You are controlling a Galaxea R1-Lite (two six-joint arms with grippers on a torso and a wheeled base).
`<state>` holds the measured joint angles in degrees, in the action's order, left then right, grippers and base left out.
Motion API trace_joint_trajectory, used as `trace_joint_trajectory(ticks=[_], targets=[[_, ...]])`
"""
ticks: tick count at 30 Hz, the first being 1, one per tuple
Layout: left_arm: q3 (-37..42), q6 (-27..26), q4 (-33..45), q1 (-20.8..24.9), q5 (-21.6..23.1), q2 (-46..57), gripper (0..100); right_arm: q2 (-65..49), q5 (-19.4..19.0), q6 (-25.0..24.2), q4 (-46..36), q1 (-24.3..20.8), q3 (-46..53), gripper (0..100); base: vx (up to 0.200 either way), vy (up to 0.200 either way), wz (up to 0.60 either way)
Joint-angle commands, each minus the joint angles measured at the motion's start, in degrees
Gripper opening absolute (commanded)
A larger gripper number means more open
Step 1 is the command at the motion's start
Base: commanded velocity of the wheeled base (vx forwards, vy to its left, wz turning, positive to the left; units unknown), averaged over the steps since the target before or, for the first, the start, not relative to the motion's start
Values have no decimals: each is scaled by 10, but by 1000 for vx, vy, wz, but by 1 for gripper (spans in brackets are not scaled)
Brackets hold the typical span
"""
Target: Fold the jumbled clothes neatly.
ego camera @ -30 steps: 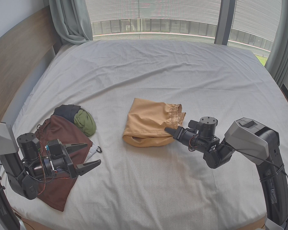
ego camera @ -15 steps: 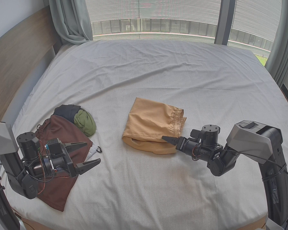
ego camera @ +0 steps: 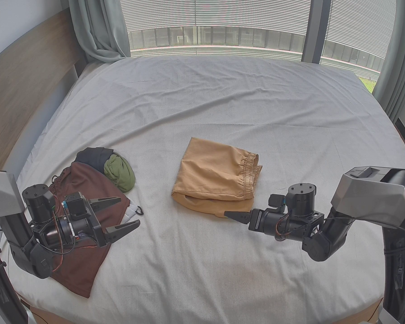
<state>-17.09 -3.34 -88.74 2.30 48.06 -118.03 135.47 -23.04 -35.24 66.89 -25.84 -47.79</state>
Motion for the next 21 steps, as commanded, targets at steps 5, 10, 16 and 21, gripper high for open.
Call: trace_joint_trajectory(ticks=[5, 10, 16, 21], targets=[[-1, -1, 0, -3, 0, -3, 100, -65, -21, -38, -33, -3, -95, 100, 0, 0, 0], [-4, 0, 0, -7, 0, -1, 100, -19, -21, -49, -77, 10, -209, 100, 0, 0, 0], [-4, 0, 0, -7, 0, -4, 100, 38, -19, -49, -127, 23, -291, 100, 0, 0, 0], [-5, 0, 0, -8, 0, -4, 100, 81, -18, -47, -130, 32, -313, 100, 0, 0, 0]])
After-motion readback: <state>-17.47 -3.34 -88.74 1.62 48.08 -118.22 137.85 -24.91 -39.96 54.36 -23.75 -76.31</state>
